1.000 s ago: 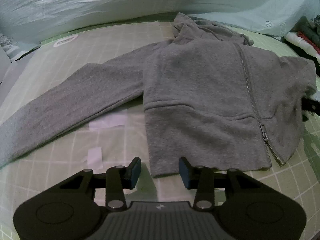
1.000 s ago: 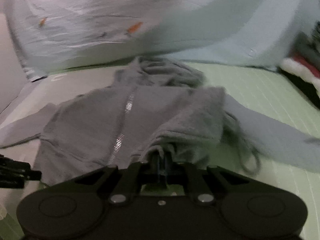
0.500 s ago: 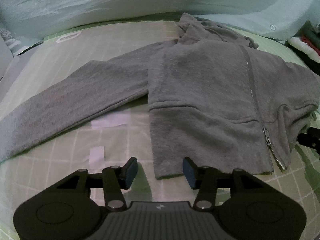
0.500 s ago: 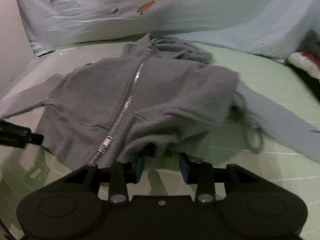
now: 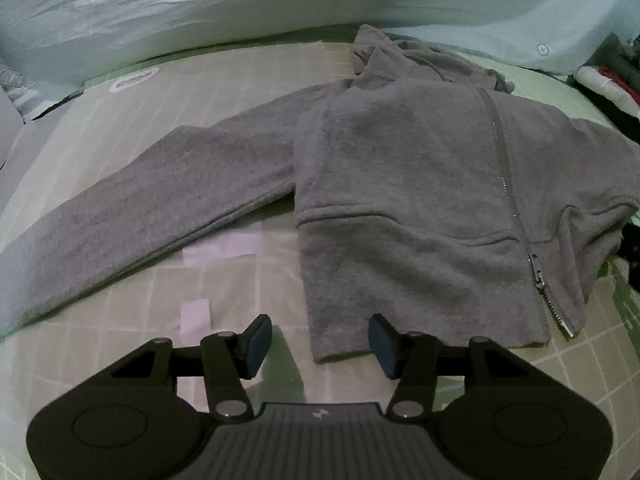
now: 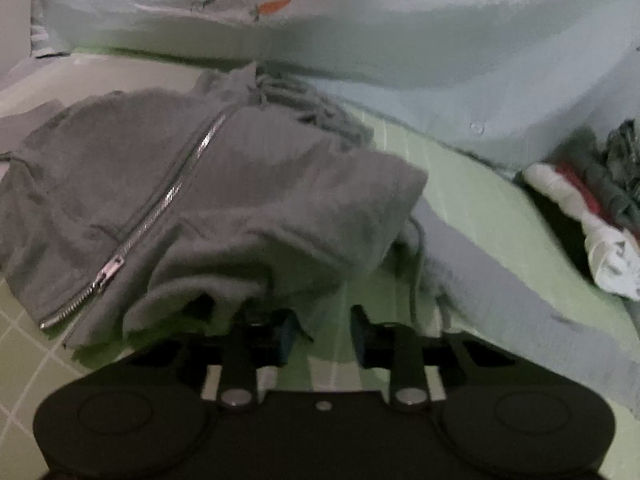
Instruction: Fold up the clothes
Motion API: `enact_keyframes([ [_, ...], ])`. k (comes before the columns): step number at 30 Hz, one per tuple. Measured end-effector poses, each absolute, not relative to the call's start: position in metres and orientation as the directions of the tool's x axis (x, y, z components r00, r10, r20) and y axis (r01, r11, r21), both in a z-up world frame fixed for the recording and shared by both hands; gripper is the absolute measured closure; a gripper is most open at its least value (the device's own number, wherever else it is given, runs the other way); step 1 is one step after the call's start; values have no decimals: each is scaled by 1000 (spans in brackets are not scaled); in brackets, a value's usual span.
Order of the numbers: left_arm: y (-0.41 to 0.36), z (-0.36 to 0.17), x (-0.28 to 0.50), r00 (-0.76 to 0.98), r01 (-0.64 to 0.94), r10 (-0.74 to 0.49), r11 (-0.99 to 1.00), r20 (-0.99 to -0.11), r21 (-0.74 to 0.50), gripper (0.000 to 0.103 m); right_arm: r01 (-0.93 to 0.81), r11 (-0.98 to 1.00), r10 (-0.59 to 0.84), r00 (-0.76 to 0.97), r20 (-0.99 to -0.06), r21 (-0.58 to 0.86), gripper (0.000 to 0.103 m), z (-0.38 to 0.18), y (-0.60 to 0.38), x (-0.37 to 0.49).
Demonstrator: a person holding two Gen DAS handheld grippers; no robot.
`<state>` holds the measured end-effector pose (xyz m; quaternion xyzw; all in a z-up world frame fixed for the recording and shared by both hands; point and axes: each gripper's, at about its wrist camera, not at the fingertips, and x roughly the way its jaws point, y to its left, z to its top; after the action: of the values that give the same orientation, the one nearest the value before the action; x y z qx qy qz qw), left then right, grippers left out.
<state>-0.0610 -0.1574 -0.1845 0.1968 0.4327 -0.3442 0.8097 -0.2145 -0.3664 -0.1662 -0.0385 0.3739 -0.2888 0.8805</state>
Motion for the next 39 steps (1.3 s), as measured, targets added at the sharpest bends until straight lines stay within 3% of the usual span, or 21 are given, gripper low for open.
enact_keyframes([
  [5, -156, -174, -56, 439, 701, -389, 712, -810, 38, 48, 527, 794, -597, 577, -557, -305, 90, -152, -363, -223],
  [9, -158, -173, -47, 380, 712, -435, 701, -817, -42, 48, 498, 827, -536, 555, -637, -262, 90, -164, -374, -218],
  [11, -163, -177, -47, 375, 721, -423, 692, -825, -27, 48, 483, 837, -519, 553, -652, -257, 87, -167, -374, -217],
  [13, -165, -181, -45, 362, 723, -423, 690, -831, -37, 47, 471, 840, -518, 549, -656, -268, 72, -169, -375, -214],
  [15, -167, -184, -43, 350, 722, -429, 690, -833, -53, 47, 462, 842, -518, 545, -659, -280, 66, -171, -377, -213],
  [17, -168, -185, -39, 341, 718, -440, 692, -831, -72, 44, 452, 848, -508, 551, -662, -275, 66, -171, -383, -211],
  [18, -169, -185, -37, 337, 717, -445, 692, -830, -80, 44, 447, 854, -498, 557, -664, -266, 69, -171, -386, -211],
  [21, -171, -185, -31, 330, 706, -464, 700, -822, -112, 46, 440, 872, -458, 579, -675, -213, 100, -170, -395, -214],
  [22, -172, -185, -30, 328, 700, -470, 703, -819, -124, 52, 443, 875, -448, 585, -676, -197, 102, -169, -398, -214],
  [23, -173, -185, -29, 328, 697, -472, 706, -818, -128, 74, 451, 874, -442, 591, -675, -178, 102, -166, -400, -216],
  [25, -172, -184, -24, 320, 667, -467, 729, -825, -154, 98, 482, 865, -442, 601, -666, -139, 102, -159, -403, -223],
  [30, -153, -166, -27, 352, 598, -494, 772, -795, -215, 100, 559, 829, -449, 626, -637, -35, 102, -123, -410, -266],
  [35, -103, -108, -53, 370, 536, -537, 790, -758, -298, 100, 525, 847, -361, 686, -632, 85, 102, -64, -397, -328],
  [39, -71, -89, -82, 391, 486, -478, 833, -786, -264, 100, 458, 888, -291, 626, -723, 38, 102, -72, -380, -356],
])
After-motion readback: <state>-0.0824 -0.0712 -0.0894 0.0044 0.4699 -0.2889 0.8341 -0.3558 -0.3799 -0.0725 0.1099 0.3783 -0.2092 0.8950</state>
